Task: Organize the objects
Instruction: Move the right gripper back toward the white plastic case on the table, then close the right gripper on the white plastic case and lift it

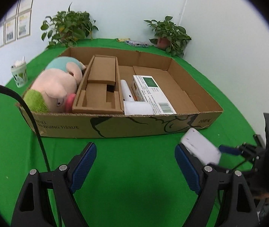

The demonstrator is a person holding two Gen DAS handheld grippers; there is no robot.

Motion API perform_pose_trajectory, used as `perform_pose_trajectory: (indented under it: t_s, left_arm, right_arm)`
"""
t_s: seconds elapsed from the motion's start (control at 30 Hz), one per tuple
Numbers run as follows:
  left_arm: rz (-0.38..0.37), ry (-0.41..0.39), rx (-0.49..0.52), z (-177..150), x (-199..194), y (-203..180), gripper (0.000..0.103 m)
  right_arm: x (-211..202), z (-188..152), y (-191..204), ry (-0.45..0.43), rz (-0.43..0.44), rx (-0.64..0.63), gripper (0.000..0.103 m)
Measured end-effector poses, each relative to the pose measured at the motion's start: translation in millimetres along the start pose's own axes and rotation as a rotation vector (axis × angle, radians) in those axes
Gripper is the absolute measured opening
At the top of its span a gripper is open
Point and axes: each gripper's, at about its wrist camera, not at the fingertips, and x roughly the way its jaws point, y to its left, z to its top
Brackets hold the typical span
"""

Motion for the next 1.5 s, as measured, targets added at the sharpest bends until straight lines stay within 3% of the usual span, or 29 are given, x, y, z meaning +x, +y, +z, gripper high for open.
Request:
perform_pose_trajectory:
  t_s: [0.07, 0.13, 0.17, 0.2, 0.27, 0.47, 0.53, 0.6, 0.67, 0.77, 0.9, 0.93, 1.03, 1.17, 1.33, 1.4, 1.5]
  left_arm:
    - [-0.067, 0.035, -0.040, 0, 4, 5, 0.085]
    - [-0.159, 0.100, -0.091, 0, 14, 10, 0.085]
    - [-0.217, 0.141, -0.122, 0, 21, 11, 0.085]
    - [-0.278, 0.187, -0.154, 0, 29, 12, 0.084]
    - [-0.358, 0.243, -0.188, 0, 44, 9, 0.084]
    - [-0.458, 0.312, -0.201, 4, 72, -13, 0.084]
    - [-0.473, 0.323, -0.203, 2, 75, -18, 0.084]
    - [-0.481, 0.325, -0.197, -1, 73, -19, 0.084]
    - [-0.496, 0.329, -0.194, -6, 72, -18, 0.083]
    - [-0.517, 0.336, -0.207, -12, 72, -16, 0.083]
    - [-0.542, 0.363, -0.219, -15, 80, -24, 0.081]
    - [-0.557, 0.370, -0.224, -15, 82, -25, 0.074]
    - [-0.573, 0.396, -0.250, -22, 86, -26, 0.071]
    - [-0.576, 0.435, -0.296, -35, 89, -27, 0.057]
    - [-0.554, 0.432, -0.315, -41, 87, -24, 0.044]
    - [-0.537, 0.441, -0.311, -43, 88, -23, 0.033]
    - [-0.523, 0.451, -0.303, -45, 88, -24, 0.025]
  right_arm:
    - [-10, -1, 17, 0.013, 0.121, 0.003, 0.063]
    - [-20, -4, 39, 0.011, 0.186, -0.020, 0.079]
    - [-24, -6, 47, 0.000, 0.178, -0.033, 0.096]
    - [-27, -6, 52, -0.018, 0.158, -0.034, 0.103]
    - [-30, -4, 51, -0.057, 0.128, 0.002, 0.102]
    - [-1, 8, 19, -0.041, 0.048, 0.060, 0.102]
    - [18, 11, 11, 0.014, 0.049, 0.052, 0.088]
    - [25, 11, 5, 0.059, 0.076, 0.064, 0.067]
    - [22, 7, 11, 0.064, 0.084, 0.068, 0.067]
    - [13, -1, 25, 0.073, 0.163, 0.100, 0.067]
    - [4, -2, 32, 0.038, 0.142, 0.142, 0.089]
    - [5, -1, 31, 0.036, 0.145, 0.158, 0.089]
    - [10, -3, 34, 0.066, 0.156, 0.159, 0.089]
    - [6, -11, 42, 0.082, 0.132, 0.145, 0.089]
    - [0, -12, 58, 0.068, 0.079, 0.119, 0.080]
    - [-1, -14, 63, 0.069, 0.035, 0.105, 0.066]
    - [-2, -16, 62, 0.075, 0.002, 0.131, 0.064]
